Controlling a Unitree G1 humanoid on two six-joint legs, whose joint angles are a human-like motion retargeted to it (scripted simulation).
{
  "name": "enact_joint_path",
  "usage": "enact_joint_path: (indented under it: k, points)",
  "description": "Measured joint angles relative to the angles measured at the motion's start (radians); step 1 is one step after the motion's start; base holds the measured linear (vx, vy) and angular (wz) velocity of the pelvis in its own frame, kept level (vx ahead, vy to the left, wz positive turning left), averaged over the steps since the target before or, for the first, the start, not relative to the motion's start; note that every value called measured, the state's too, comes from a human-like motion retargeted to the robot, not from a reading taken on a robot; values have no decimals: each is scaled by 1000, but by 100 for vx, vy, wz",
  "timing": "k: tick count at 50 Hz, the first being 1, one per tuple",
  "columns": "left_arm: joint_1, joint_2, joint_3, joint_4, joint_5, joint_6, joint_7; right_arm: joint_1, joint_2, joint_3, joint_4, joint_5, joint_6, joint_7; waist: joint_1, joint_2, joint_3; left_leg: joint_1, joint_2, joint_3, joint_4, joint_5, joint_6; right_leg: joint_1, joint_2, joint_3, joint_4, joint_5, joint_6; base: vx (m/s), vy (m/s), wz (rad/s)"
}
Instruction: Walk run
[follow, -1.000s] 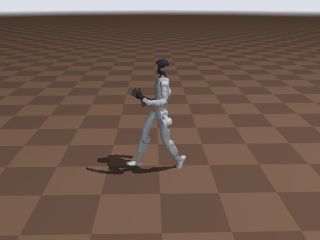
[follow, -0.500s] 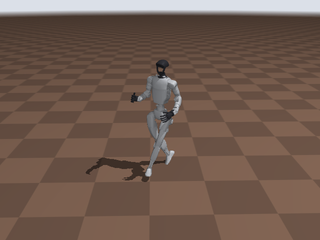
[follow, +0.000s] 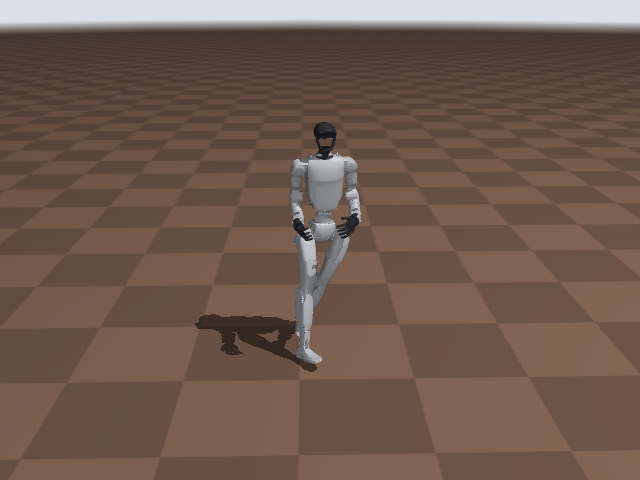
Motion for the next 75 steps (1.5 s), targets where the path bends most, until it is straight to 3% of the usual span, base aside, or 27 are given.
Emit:
enact_joint_path:
  k: [2,5,7,9,12,15,19,26,30,32,35,38,40,43,45,48,50,55,58,59,60,63,65,67,69,72,75]
  points:
    - [68,-28,38,13,-8,15,3,-35,-21,-24,-10,-77,11,15,-31,-10,-28,0,5,47,74,128,-82,15,-16,-27,64,77,-19,91,-4,167]
    - [139,-73,100,46,-11,12,0,-38,-49,-48,-32,-189,-5,-13,-139,57,-45,-129,119,149,374,369,-325,40,-1,33,170,-104,-76,98,-15,309]
    - [152,-92,103,68,4,19,-6,-35,-66,-73,-22,-191,-9,-56,-138,44,-69,-239,249,341,569,429,-453,90,-84,-184,177,-143,-98,95,-24,283]
    - [164,-94,123,63,8,23,-12,-53,-74,-67,-5,-157,-4,-73,-101,-11,-82,-293,301,518,651,417,-372,145,-114,-247,153,-164,-132,48,-23,151]
    - [191,-82,156,48,-1,18,7,-89,-73,-61,3,-126,4,-49,-9,-66,-71,-416,238,564,701,258,-232,218,-123,-292,110,-171,-148,53,-15,85]
    - [213,-63,180,25,-24,21,63,-125,-110,-49,-31,-181,-3,-43,105,-117,-66,-586,132,535,656,158,-229,279,-132,-317,57,-182,-138,47,-17,56]
    - [225,-41,237,0,-17,25,133,-182,-155,-49,-72,-318,22,-75,187,-133,-73,-727,263,733,512,-9,-90,339,-77,-422,24,-243,-135,72,-30,105]
    - [216,-156,360,18,-69,33,320,-344,-155,-54,-37,-370,36,-135,243,-165,-28,-885,258,817,188,-156,-17,433,7,-494,3,-280,-114,75,-21,49]
    - [215,-189,371,47,-188,-10,392,-382,-108,-68,41,-382,-24,-137,264,-248,-21,-899,248,864,214,-159,34,448,-22,-446,42,-129,-55,106,-17,-14]
    - [198,-191,365,77,-199,-4,397,-386,-92,-103,150,-399,-23,-117,261,-267,-34,-889,249,860,263,-209,21,441,-18,-416,75,49,0,120,-7,10]
    - [139,-178,357,96,-224,-6,390,-358,-88,-144,337,-458,13,-95,259,-259,-53,-931,329,779,378,-302,-9,395,32,-390,179,392,12,121,-26,33]
    - [57,-150,345,73,-233,-16,402,-295,-112,-166,566,-516,17,-164,81,-213,-13,-816,215,585,474,-463,-24,258,110,-343,682,490,12,172,-29,309]
    - [-41,-124,351,50,-249,-16,402,-264,-107,-191,721,-534,5,-244,31,-114,16,-768,277,441,488,-507,-62,193,279,-274,717,490,12,132,-30,219]
    - [-208,-134,318,30,-378,-8,331,-137,-125,-235,853,-529,15,-252,22,-35,52,-624,258,361,439,-559,-66,22,219,-263,916,231,-38,147,-6,127]
    - [-288,-123,292,14,-470,-5,254,5,-115,-281,833,-507,39,-154,21,-39,44,-502,208,336,325,-540,-74,-108,41,-357,990,51,-166,160,-38,125]
    - [-299,-93,232,-43,-482,-15,211,163,-92,-352,780,-481,39,-58,-58,6,33,-327,180,234,123,-418,-112,-256,-158,-489,898,-61,-208,190,-63,175]
    - [-249,-73,189,-74,-450,-24,216,227,-88,-404,752,-469,32,-41,-135,71,29,-226,213,173,13,-217,-189,-328,-193,-547,735,-93,-185,148,-48,176]
    - [-51,-34,185,-37,-298,-8,238,212,-76,-441,641,-302,-83,-215,-203,152,56,-85,280,205,1,463,-366,-345,-141,-414,262,-188,-81,173,-64,15]
    - [71,-4,204,70,-193,1,263,74,-46,-400,532,-275,-150,-361,-173,140,104,-137,355,388,411,474,-377,-259,-86,-486,310,-235,-256,176,-76,-106]
    - [125,-9,229,123,-153,-10,261,25,-45,-353,490,-270,-163,-399,-153,113,102,-157,310,403,506,474,-367,-232,-63,-417,366,-282,-281,171,-73,-156]
    - [188,-21,261,180,-107,-25,253,-20,-46,-293,446,-265,-174,-436,-128,76,96,-175,231,400,580,474,-356,-201,-42,-302,430,-333,-280,178,-60,-93]
    - [301,-100,328,416,-33,3,237,-282,-52,-265,345,-229,-171,-400,-105,90,124,-415,108,287,949,291,-396,-106,-69,-340,524,-459,-242,187,-36,-61]
    - [380,-168,402,527,-118,12,118,-421,-51,-185,255,-182,-187,-374,-3,52,96,-589,196,460,1073,122,-296,-9,-36,-300,490,-503,-265,173,-26,-191]
    - [443,-186,471,558,-242,1,-10,-496,-74,-148,137,-163,-192,-327,85,52,84,-757,320,536,1098,-14,-211,103,25,-258,397,-477,-263,206,-18,-76]
    - [493,-173,520,550,-274,-18,-3,-514,-122,-135,40,-197,-179,-281,167,11,59,-883,358,589,989,-86,-165,226,25,-276,280,-337,-248,218,-19,-23]
    - [507,-143,541,515,-234,-43,111,-458,-204,-173,-55,-337,-88,-279,311,-97,24,-999,342,684,651,-128,-113,370,10,-227,130,126,-142,219,-17,-23]
    - [451,-151,505,433,-244,-63,210,-338,-212,-228,-72,-502,1,-375,395,-190,23,-981,287,681,242,-178,-160,459,-53,-232,139,490,1,200,-27,16]
